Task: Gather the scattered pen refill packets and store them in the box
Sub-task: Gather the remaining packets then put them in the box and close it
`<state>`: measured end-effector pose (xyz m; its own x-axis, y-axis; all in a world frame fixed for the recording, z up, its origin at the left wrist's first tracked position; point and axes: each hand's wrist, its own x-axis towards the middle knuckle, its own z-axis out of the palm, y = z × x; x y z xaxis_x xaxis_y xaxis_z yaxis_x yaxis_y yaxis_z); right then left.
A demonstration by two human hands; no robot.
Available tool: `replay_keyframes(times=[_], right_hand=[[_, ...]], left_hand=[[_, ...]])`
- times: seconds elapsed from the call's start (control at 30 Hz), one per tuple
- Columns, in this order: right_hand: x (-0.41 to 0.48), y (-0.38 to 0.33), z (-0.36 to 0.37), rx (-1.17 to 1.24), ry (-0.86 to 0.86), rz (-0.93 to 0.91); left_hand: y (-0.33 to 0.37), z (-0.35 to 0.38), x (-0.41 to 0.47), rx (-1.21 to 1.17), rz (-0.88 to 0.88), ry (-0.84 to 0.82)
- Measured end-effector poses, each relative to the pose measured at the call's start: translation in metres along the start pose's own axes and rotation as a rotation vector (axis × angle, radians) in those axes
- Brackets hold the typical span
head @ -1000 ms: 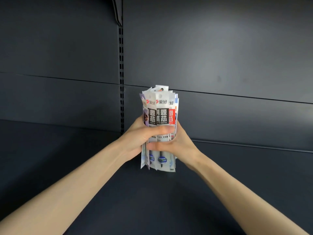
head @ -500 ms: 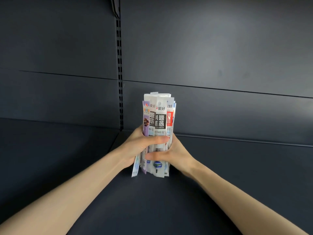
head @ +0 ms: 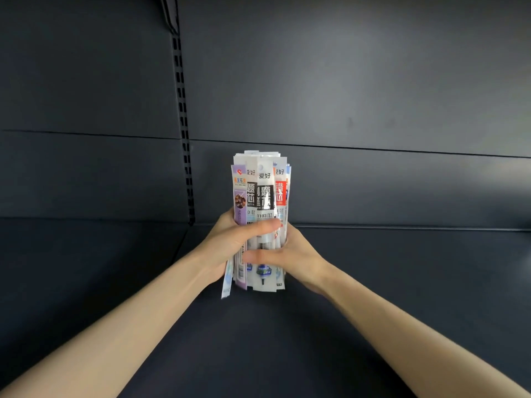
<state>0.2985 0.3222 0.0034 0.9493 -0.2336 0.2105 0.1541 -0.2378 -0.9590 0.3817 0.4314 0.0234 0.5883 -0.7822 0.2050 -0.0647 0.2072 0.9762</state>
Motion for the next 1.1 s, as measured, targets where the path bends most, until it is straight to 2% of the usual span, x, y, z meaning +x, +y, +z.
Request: replay_keyframes(times=[0.3, 0.5, 0.77, 1.1], right_hand=[[-0.064, -0.043, -0.040, 0.041, 0.091, 0.001], [-0.162, -0.057, -0.092, 0.000, 0.153, 0.010], [-0.302, -0.053, -0.178, -0.067, 0.262, 0.074], [-0.364, -0.059, -0.305, -0.058, 0.357, 0.049]], left_hand=[[0.038, 0.073, -0.018, 0.019, 0.113, -0.023], [0.034, 0.174, -0.054, -0.029, 0.135, -0.049], [0.013, 0.325, -0.098, -0.073, 0.036, -0.151], [0.015, 0.459, -0.057, -0.062, 0.060, -0.314]])
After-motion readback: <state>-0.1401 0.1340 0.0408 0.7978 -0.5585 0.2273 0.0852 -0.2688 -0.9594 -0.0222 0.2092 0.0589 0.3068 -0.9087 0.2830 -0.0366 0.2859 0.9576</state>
